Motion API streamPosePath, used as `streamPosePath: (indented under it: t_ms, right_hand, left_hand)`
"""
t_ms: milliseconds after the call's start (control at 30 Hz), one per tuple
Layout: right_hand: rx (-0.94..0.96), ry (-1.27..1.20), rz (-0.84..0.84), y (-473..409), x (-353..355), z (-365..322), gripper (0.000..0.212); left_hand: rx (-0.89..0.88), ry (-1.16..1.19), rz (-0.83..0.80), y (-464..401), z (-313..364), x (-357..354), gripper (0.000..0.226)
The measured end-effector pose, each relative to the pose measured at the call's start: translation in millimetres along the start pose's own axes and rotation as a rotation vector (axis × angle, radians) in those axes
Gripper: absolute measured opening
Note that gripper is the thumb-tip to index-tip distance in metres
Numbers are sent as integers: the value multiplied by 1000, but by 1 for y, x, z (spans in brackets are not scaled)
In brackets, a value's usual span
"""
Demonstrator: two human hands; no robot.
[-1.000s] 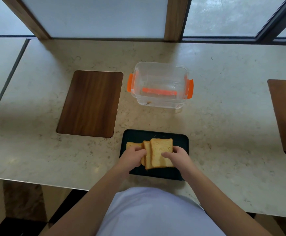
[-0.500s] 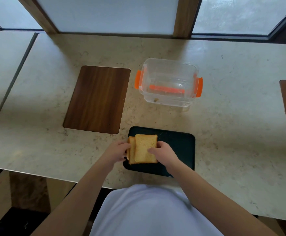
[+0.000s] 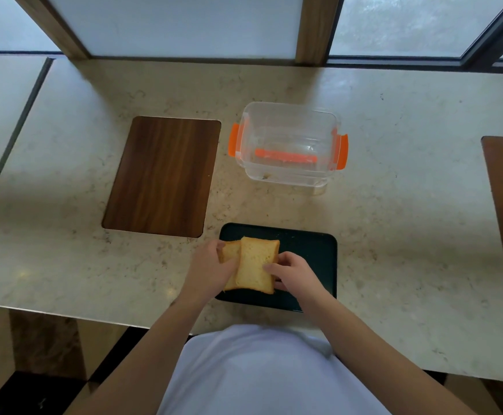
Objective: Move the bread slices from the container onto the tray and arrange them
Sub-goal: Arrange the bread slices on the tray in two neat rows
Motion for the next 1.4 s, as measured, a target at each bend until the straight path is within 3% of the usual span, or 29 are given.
streamPosePath:
  t_ms: [167, 267, 467, 567, 700, 933, 1100, 1400]
  right_hand:
    - [-34, -230, 14, 3, 28, 0, 21]
    - [-64, -489, 44, 7, 56, 1, 27]
    - [-98, -818, 61, 15, 81, 7, 24]
    - [-58, -868, 47, 16, 81, 8, 28]
    - [1, -851, 22, 16, 80, 17, 36]
    - [6, -791, 54, 19, 84, 26, 36]
    - [11, -372, 253, 20, 90, 28, 22]
    - [63, -16, 302, 22, 85, 33, 45]
  left_hand:
    - [0, -17, 27, 6, -2, 3, 29]
    - [-15, 1, 22, 10, 12, -1, 37]
    - [316, 394, -371, 10, 74, -46, 62]
    - [383, 607, -460, 4, 91, -62, 55]
    - [304, 719, -498, 0, 98, -72, 26]
    - [201, 607, -489, -3, 85, -65, 25]
    - [196, 252, -453, -15, 74, -65, 39]
    - [178, 53, -374, -18, 83, -92, 72]
Point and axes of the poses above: each hand's wrist, its own y-axis away from the middle knuckle, its own x-axis out of the back of the hand, z = x × y, the point moved 1 cm from there along -y, towards the middle knuckle, and after that the axes turned 3 degrees about z, right-handed, at the moved point
